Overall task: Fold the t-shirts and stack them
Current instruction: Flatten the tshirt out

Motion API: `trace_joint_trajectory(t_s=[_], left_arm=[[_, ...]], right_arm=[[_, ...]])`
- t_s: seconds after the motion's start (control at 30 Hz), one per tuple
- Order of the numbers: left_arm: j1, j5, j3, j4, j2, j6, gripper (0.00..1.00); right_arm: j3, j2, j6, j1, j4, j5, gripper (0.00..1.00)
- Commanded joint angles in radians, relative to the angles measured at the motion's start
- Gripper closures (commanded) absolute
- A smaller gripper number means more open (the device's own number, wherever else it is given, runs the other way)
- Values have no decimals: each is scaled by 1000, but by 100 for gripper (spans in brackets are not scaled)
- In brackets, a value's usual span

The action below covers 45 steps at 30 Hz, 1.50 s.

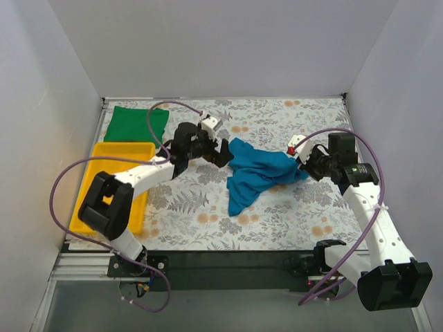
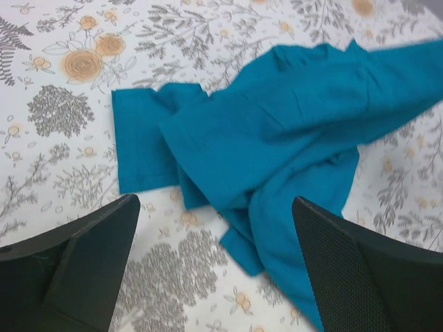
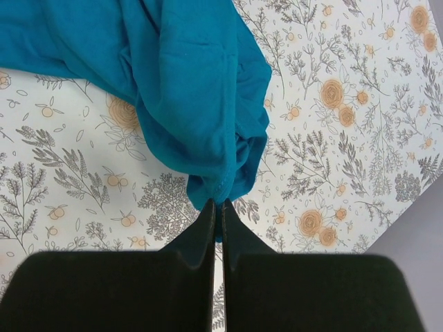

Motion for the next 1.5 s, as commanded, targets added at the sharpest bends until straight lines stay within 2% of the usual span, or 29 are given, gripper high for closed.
trace_joint_trajectory(t_s=[0.0, 0.07, 0.17, 0.3, 0.6, 0.67, 1.13, 1.33, 1.47], left_arm=[[58, 165, 194, -195, 134, -155, 10], [106, 252, 294, -302, 287, -269, 22], [142, 294, 319, -277, 376, -388, 24], [146, 354, 316, -232, 413, -449, 27], [146, 417, 338, -128, 464, -535, 33], [144, 422, 345, -110, 472, -554, 37], [140, 452, 390, -86, 521, -620, 54], [132, 468, 411, -82, 536, -632, 65], [126, 483, 423, -79, 542, -640, 66]], right_arm=[[-15, -20, -5, -6, 32, -33, 99], [-24, -23, -5, -8, 34, -44, 99], [-36, -23, -5, -12, 40, -52, 99], [-51, -20, -5, -12, 49, -61, 99], [-53, -8, 10, -12, 61, -84, 99], [-55, -6, 12, -12, 60, -87, 99], [-53, 6, 16, -12, 61, -99, 99], [-53, 9, 16, -12, 61, -101, 99], [-53, 6, 16, -14, 61, -99, 99]])
